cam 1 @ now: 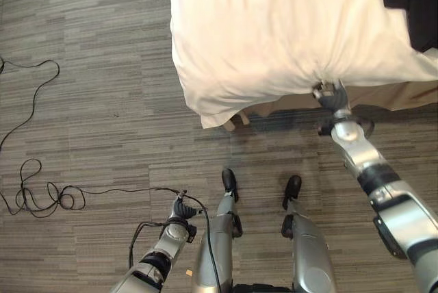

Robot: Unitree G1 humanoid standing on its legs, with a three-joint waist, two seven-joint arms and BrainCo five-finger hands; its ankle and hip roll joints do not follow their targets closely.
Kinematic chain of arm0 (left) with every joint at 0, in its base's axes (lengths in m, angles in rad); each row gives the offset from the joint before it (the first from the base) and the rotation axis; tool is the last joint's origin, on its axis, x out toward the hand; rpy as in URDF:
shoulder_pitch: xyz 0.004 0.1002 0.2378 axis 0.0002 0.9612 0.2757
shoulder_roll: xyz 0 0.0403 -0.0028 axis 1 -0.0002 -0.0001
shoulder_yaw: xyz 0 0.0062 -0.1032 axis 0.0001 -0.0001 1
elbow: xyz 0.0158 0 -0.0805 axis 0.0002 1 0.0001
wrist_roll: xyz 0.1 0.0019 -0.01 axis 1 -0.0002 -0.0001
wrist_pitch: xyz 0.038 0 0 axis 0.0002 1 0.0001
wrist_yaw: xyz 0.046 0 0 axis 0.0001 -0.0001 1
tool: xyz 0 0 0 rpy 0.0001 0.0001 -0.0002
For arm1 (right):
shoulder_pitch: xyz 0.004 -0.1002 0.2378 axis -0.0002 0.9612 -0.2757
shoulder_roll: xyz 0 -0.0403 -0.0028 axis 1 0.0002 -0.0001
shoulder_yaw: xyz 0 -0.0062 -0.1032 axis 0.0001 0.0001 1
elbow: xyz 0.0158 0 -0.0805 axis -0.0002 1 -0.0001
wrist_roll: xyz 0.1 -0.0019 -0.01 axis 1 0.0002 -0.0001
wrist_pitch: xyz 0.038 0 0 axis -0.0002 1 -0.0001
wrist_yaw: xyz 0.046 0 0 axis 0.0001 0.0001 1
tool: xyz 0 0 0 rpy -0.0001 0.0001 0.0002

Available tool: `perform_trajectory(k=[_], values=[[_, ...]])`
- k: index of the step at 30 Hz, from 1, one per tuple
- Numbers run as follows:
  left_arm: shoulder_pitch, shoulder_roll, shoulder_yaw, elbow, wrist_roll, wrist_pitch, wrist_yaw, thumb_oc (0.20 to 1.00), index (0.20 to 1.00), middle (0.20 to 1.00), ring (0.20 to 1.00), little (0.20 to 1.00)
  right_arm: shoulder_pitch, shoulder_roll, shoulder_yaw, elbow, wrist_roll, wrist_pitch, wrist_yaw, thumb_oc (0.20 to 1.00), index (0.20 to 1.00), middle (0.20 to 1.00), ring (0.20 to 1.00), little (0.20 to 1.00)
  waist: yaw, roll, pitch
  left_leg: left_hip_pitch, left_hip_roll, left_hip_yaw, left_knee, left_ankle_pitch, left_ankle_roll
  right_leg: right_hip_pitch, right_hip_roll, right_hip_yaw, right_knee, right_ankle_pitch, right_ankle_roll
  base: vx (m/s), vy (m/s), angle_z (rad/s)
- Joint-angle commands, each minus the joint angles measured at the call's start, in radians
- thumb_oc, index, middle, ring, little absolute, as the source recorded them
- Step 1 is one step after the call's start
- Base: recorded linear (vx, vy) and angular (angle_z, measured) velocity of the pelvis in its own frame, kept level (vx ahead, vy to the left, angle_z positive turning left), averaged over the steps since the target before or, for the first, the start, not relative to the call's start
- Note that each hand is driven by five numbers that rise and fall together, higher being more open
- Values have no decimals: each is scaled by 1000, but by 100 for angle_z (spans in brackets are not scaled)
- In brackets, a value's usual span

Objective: Tidy up the quilt and then pick up the clothes from the bed and put them into the laundry hamper.

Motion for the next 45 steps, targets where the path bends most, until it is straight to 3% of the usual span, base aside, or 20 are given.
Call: perform_trajectory(k=[1, 5, 6, 8, 9, 14, 19, 20, 24, 25, 29, 30, 32, 34, 35, 36, 38, 40, 42, 45], values=[[4, -16, 59, 56, -83, -2, -3, 1000, 1000, 1000, 1000, 1000, 118, 8, -52, -15, 4, -11, -12, 200, 200, 200, 200, 200, -15, -40, 33, 71, 55, -24, 91, -128, -91, 54, -50, -4, 29, -102, 67, 73, -16, 7], [127, 14, 184, 167, -26, 28, -8, 1000, 1000, 1000, 1000, 1000, 435, 48, -209, 145, -5, 9, 14, 200, 200, 200, 200, 200, -36, -47, -35, 167, 43, -30, 41, -139, -90, 150, -42, -24, -1, -114, 71, 140, -17, 5], [149, 19, 190, 189, -2, 37, -4, 1000, 1000, 1000, 1000, 1000, 471, 64, -224, 190, -10, 14, 19, 294, 294, 294, 294, 294, -39, -50, -54, 189, 40, -30, 28, -142, -89, 171, -42, -28, -12, -113, 72, 203, 5, 4], [164, 23, 196, 212, 22, 46, -5, 1000, 1000, 1000, 1000, 1000, 501, 76, -231, 238, -22, 28, 27, 809, 809, 809, 809, 809, -41, -52, -70, 205, 38, -30, 21, -144, -89, 188, -42, -30, -20, -112, 73, 128, 17, -2], [192, 32, 196, 258, 81, 67, -29, 1000, 1000, 1000, 1000, 1000, 554, 100, -221, 334, -89, 68, 56, 1000, 1000, 1000, 1000, 1000, -43, -63, -112, 247, 31, -28, 13, -160, -88, 236, -43, -35, -47, -107, 76, 119, 18, -6], [190, 30, 110, 246, 200, 61, -100, 1000, 1000, 1000, 1000, 1000, 622, 130, -159, 437, -265, 138, 119, 1000, 1000, 1000, 1000, 1000, -69, -95, -204, 334, 3, -12, 26, -219, -66, 312, -59, -14, -52, -111, 91, 184, 118, 3], [154, 37, 50, 73, 106, 29, -188, 1000, 1000, 1000, 1000, 1000, 621, 134, -134, 445, -323, 164, 173, 1000, 1000, 1000, 1000, 1000, -98, -90, -228, 397, -17, 31, 15, -240, -34, 273, -84, 30, 77, -71, 124, 26, 189, -18], [178, 81, 18, -140, 23, 0, -251, 1000, 1000, 1000, 1000, 1000, 616, 128, -146, 432, -312, 166, 184, 1000, 1000, 1000, 1000, 1000, -101, -77, -223, 431, -19, 63, 6, -245, -25, 250, -111, -7, 164, -40, 140, -12, 138, -56], [213, 132, 18, -245, -21, -3, -284, 1000, 1000, 1000, 1000, 1000, 613, 136, -148, 431, -318, 166, 191, 1000, 1000, 1000, 1000, 1000, -97, -73, -226, 454, -13, 103, 1, -249, -25, 249, -143, -106, 205, -27, 141, 46, 96, -64], [220, 144, 31, -208, 29, 6, -277, 1000, 1000, 1000, 1000, 1000, 618, 159, -142, 450, -326, 163, 189, 1000, 1000, 1000, 1000, 1000, -94, -78, -243, 488, -6, 130, -1, -271, -33, 268, -129, -172, 213, -64, 148, 76, 4, -57], [176, 91, 61, 7, 172, 35, -130, 1000, 1000, 1000, 1000, 1000, 595, 194, -129, 475, -322, 154, 147, 1000, 1000, 1000, 1000, 1000, -84, -93, -264, 518, 11, 211, 52, -302, -39, 273, -133, -337, 226, -95, 115, 149, -69, -90], [143, 54, 61, 133, 220, 49, -90, 1000, 1000, 1000, 1000, 1000, 594, 206, -111, 483, -312, 146, 136, 1000, 1000, 1000, 1000, 1000, -96, -104, -277, 509, 43, 247, 150, -326, -54, 293, -80, -303, 155, -148, 70, 235, -267, -78], [132, 25, 51, 210, 286, 62, -74, 1000, 1000, 1000, 1000, 1000, 597, 209, -94, 490, -311, 142, 120, 1000, 1000, 1000, 1000, 1000, -102, -116, -282, 458, 127, 275, 389, -266, -98, 340, -4, -251, 64, -193, 14, 272, -309, -65], [134, 12, 43, 227, 314, 70, -60, 1000, 1000, 1000, 1000, 1000, 599, 205, -67, 483, -324, 140, 111, 1000, 1000, 1000, 1000, 1000, -91, -128, -274, 394, 189, 219, 640, -147, -132, 391, 67, -183, -13, -221, -38, 321, -226, -156], [136, -6, 41, 232, 303, 68, -41, 1000, 1000, 1000, 1000, 1000, 593, 195, -44, 474, -332, 139, 108, 1000, 1000, 1000, 1000, 1000, -58, -146, -249, 253, 160, 76, 797, -169, -111, 424, 100, -93, -68, -218, -60, 226, -78, -194], [136, -6, 40, 233, 303, 68, -41, 1000, 1000, 1000, 1000, 1000, 592, 195, -44, 474, -332, 140, 108, 1000, 1000, 1000, 1000, 1000, -59, -143, -251, 247, 164, 73, 805, -174, -111, 422, 103, -93, -68, -219, -61, 138, 60, -204], [124, -31, 62, 234, 245, 52, -11, 1000, 1000, 1000, 1000, 1000, 583, 197, -8, 464, -349, 136, 114, 1000, 1000, 1000, 1000, 1000, -23, -164, -242, 157, 34, -66, 731, -240, -62, 428, 92, 9, -88, -199, -29, 178, 226, -177], [120, -58, 93, 243, 161, 38, 4, 1000, 1000, 1000, 1000, 1000, 579, 207, 14, 461, -353, 131, 114, 1000, 1000, 1000, 1000, 1000, 7, -165, -242, 149, 29, -161, 509, -268, -58, 453, 82, 113, -113, -199, 9, 380, 289, -253], [116, -67, 100, 252, 133, 34, 11, 1000, 1000, 1000, 1000, 1000, 576, 207, 22, 461, -357, 129, 117, 1000, 1000, 1000, 1000, 1000, 27, -149, -249, 207, 21, -247, 257, -211, -72, 465, 86, 178, -115, -202, 20, 400, 286, -224], [115, -69, 63, 266, 195, 39, -2, 1000, 1000, 1000, 1000, 1000, 586, 201, -6, 474, -365, 125, 122, 1000, 1000, 1000, 1000, 1000, 12, -132, -278, 253, 10, -316, 168, -220, -79, 474, 81, 259, -63, -239, 38, 459, 305, -213]])
